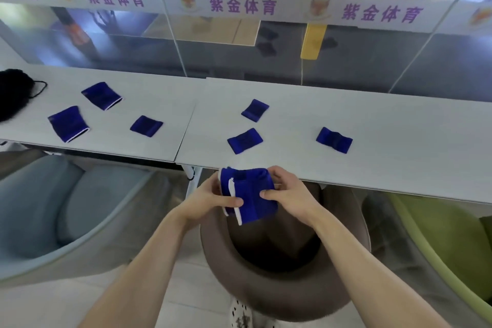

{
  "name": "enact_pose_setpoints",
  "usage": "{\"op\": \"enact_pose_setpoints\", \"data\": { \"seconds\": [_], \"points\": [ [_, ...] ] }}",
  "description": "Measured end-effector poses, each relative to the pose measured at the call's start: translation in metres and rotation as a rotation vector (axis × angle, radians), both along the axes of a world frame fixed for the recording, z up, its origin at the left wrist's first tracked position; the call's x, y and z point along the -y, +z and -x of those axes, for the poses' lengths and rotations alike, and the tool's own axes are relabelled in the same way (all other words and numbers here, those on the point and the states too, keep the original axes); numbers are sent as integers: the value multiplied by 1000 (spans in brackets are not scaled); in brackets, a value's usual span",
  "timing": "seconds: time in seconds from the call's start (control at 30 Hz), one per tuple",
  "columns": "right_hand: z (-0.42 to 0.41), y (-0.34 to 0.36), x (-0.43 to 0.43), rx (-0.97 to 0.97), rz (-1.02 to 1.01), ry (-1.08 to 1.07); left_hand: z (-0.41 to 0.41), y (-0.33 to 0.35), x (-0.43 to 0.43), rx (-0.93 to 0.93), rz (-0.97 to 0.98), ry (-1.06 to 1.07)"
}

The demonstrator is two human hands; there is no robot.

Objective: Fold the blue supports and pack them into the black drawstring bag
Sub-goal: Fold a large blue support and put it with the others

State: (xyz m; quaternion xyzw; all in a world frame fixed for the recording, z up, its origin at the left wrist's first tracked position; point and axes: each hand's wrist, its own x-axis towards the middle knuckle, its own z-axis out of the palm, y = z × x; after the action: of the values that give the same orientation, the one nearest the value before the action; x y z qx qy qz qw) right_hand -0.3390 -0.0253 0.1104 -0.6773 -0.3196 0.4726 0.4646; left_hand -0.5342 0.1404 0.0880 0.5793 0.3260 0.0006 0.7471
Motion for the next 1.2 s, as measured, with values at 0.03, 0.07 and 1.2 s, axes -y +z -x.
{"op": "enact_pose_setpoints", "data": {
  "seconds": [0.03, 0.07, 1.2],
  "points": [
    [4, -1, 0, 24, -3, 3, 4, 0, 6, -3, -40, 31],
    [9, -3, 1, 70, -10, 15, 7, 2, 10, -11, -74, 77],
    [238, -23, -342, 278, 22, -267, 213, 3, -307, -21, -171, 133]
  ]
}}
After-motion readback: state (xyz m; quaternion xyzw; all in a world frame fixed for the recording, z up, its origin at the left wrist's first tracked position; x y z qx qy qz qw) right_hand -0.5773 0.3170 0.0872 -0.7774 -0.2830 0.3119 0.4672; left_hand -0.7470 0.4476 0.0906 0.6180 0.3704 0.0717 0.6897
